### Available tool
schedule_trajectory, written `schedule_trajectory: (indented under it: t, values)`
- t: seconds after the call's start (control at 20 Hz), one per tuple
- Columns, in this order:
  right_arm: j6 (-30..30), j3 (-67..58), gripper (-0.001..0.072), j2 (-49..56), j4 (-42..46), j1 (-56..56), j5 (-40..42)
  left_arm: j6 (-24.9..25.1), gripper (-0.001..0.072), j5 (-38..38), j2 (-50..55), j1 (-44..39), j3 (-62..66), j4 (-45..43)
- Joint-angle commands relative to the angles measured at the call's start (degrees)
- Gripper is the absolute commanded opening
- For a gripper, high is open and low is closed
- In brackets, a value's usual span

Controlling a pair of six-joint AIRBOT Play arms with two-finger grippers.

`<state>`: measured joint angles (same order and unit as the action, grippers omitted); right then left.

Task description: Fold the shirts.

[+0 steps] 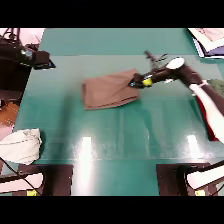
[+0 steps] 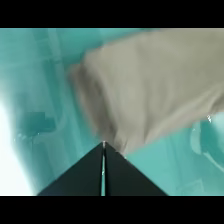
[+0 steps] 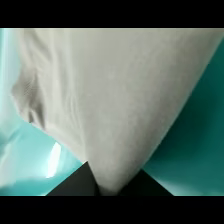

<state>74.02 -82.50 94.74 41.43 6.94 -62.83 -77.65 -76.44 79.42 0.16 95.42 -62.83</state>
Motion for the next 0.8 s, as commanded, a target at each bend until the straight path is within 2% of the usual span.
schedule_trajectory:
  t: [0.0, 0.2, 0.4, 0.5, 0.75]
  values:
    - [0.33, 3.93, 0.002, -8.59, 3.85, -12.17, -0.72, -0.11, 0.0023, 3.85, 0.66, -7.15, -0.02, 0.28]
    - [0.24, 6.03, 0.0019, -15.19, 3.82, -28.96, 1.88, -0.15, 0.0024, 7.78, 2.54, -14.69, -0.02, 0.31]
    - [-1.11, 2.71, 0.0018, -16.0, 3.78, -42.03, 3.41, -0.13, 0.0024, 9.46, 4.24, -20.33, -0.57, 0.26]
    - [-1.29, -0.57, 0.0018, -14.56, 3.78, -45.57, 3.69, -0.15, 0.0024, 10.38, 4.55, -22.12, -1.6, 0.22]
    - [-1.22, -13.18, 0.0018, -7.91, 3.15, -48.13, -1.38, -0.39, 0.0024, 10.49, 5.11, -23.28, -2.89, 0.24]
